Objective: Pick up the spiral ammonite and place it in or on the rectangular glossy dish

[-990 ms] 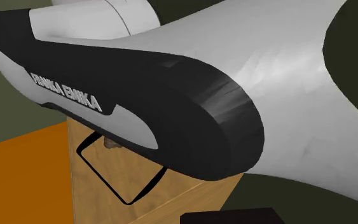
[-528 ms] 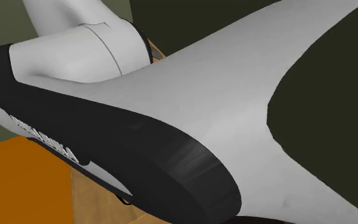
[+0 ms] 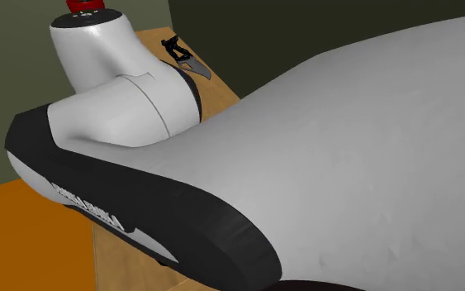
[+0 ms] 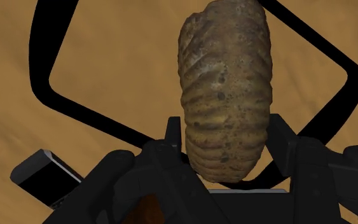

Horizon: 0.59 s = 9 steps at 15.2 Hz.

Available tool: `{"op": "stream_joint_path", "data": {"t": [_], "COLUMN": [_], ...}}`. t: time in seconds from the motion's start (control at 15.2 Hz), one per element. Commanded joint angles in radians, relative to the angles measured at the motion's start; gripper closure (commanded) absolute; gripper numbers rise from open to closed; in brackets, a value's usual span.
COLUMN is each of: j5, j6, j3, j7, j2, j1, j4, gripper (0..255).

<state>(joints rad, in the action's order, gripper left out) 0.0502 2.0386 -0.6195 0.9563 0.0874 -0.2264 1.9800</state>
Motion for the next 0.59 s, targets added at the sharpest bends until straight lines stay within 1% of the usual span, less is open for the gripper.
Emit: {"op": "stream_joint_path", "data": {"t": [0.0, 0.13, 0.53], "j5": [-0.002, -0.007, -0.007], "j6": [0.028, 0.063, 0.063], "j3": [0.0, -0.003, -0.003], "j7": [0.0, 0.004, 0.004], "j2": [-0.004, -0.012, -0.012], "j1": [0.0, 0.0, 0.0], "j4": [0.024, 0.051, 0.051], "gripper": [255, 255, 255]}}
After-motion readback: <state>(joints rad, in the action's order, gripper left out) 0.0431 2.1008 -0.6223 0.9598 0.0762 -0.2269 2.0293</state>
